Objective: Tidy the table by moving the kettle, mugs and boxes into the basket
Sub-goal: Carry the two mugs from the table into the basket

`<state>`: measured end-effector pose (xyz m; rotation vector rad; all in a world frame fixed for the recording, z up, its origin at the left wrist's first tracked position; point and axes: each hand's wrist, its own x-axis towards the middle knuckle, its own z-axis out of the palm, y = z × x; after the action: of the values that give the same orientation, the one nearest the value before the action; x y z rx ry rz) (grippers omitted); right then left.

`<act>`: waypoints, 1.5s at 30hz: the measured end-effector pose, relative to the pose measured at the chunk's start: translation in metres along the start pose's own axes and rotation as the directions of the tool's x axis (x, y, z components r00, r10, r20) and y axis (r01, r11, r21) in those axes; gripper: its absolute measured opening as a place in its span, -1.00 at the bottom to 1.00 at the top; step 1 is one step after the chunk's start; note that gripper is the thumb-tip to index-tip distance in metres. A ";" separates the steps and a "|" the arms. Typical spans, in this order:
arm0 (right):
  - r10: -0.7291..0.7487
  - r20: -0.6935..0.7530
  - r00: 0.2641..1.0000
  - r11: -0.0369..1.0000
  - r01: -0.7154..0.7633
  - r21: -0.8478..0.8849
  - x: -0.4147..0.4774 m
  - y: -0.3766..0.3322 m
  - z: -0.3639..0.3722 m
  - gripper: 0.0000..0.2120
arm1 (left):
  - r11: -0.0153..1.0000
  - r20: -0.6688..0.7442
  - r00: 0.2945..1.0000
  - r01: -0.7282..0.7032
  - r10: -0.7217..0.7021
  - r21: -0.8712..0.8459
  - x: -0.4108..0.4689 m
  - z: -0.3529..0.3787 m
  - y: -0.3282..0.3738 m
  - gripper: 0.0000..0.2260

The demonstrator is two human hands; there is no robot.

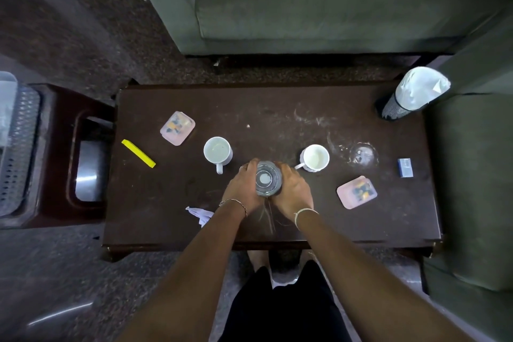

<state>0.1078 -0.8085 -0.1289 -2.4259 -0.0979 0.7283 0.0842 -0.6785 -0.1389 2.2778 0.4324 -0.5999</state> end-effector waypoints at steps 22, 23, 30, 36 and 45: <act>-0.058 -0.126 0.990 0.966 0.024 -0.256 0.049 0.011 -0.024 -0.39 | 0.999 -0.013 0.999 -0.032 0.032 -0.018 0.043 -0.016 0.024 -0.20; -0.040 -0.145 0.989 0.966 0.001 -0.258 0.049 0.011 -0.025 -0.34 | 1.000 -0.009 1.000 -0.015 0.015 0.000 0.043 -0.019 0.022 -0.15; 0.139 -0.300 0.944 0.952 -0.210 -0.222 0.037 0.024 -0.030 -0.06 | 0.987 -0.324 0.935 0.157 -0.144 0.016 0.032 -0.054 -0.004 -0.33; 0.266 -0.359 0.895 0.957 -0.289 -0.012 0.045 0.043 -0.022 -0.02 | 0.919 -0.312 0.867 0.390 -0.389 -0.060 0.046 -0.065 -0.030 -0.14; 0.379 -0.315 0.870 0.920 -0.320 0.224 0.060 0.056 -0.009 0.00 | 0.902 -0.167 0.889 0.431 -0.426 -0.008 0.062 -0.059 -0.047 -0.20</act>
<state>0.1576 -0.8458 -0.1831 -2.3943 0.5427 0.4147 0.1308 -0.5957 -0.1620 2.2783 1.0350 -0.6349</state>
